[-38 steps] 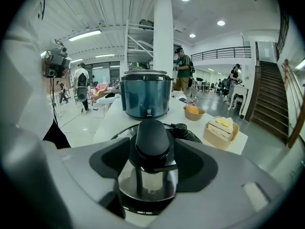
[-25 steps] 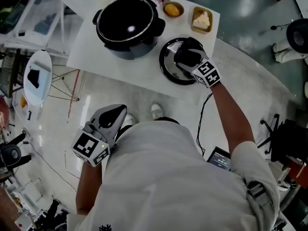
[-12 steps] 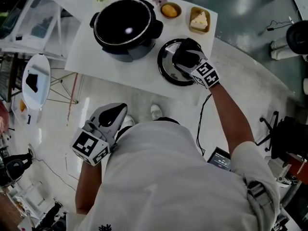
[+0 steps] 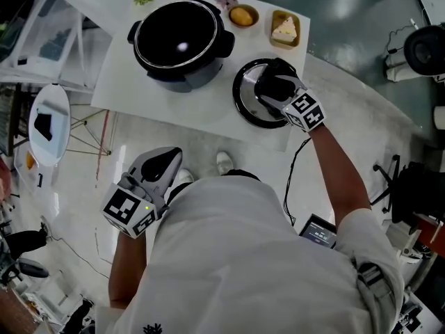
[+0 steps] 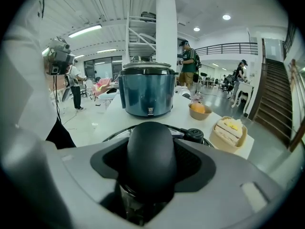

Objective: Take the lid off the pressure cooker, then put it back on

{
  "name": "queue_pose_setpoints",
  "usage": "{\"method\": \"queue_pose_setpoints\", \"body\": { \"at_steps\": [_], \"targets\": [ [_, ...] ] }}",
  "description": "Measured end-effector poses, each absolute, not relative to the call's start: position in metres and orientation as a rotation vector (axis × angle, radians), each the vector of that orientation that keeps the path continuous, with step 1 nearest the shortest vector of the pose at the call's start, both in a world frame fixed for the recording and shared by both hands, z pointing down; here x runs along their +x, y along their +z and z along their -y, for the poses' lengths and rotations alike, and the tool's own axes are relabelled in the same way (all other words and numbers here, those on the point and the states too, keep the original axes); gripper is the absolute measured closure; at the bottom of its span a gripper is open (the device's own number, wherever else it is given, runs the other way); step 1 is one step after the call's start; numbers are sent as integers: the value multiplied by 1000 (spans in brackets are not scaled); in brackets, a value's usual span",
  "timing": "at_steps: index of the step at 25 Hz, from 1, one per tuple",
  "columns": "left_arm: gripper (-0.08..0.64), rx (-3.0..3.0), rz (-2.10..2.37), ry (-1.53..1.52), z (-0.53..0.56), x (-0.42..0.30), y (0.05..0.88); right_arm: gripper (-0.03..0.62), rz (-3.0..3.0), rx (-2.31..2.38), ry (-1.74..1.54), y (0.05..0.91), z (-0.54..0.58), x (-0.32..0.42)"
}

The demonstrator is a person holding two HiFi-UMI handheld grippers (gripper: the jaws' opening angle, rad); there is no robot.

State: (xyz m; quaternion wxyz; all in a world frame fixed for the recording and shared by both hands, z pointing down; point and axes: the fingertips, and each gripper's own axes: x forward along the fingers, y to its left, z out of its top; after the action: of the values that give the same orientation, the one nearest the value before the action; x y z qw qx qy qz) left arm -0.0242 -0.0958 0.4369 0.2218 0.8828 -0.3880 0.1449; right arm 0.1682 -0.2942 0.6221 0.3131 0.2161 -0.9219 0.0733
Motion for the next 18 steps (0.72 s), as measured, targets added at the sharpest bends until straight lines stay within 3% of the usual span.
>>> {"method": "queue_pose_setpoints", "body": {
  "at_steps": [18],
  "targets": [
    [555, 2548, 972, 296, 97, -61, 421, 301, 2427, 722, 239, 483, 272, 206]
  ]
}}
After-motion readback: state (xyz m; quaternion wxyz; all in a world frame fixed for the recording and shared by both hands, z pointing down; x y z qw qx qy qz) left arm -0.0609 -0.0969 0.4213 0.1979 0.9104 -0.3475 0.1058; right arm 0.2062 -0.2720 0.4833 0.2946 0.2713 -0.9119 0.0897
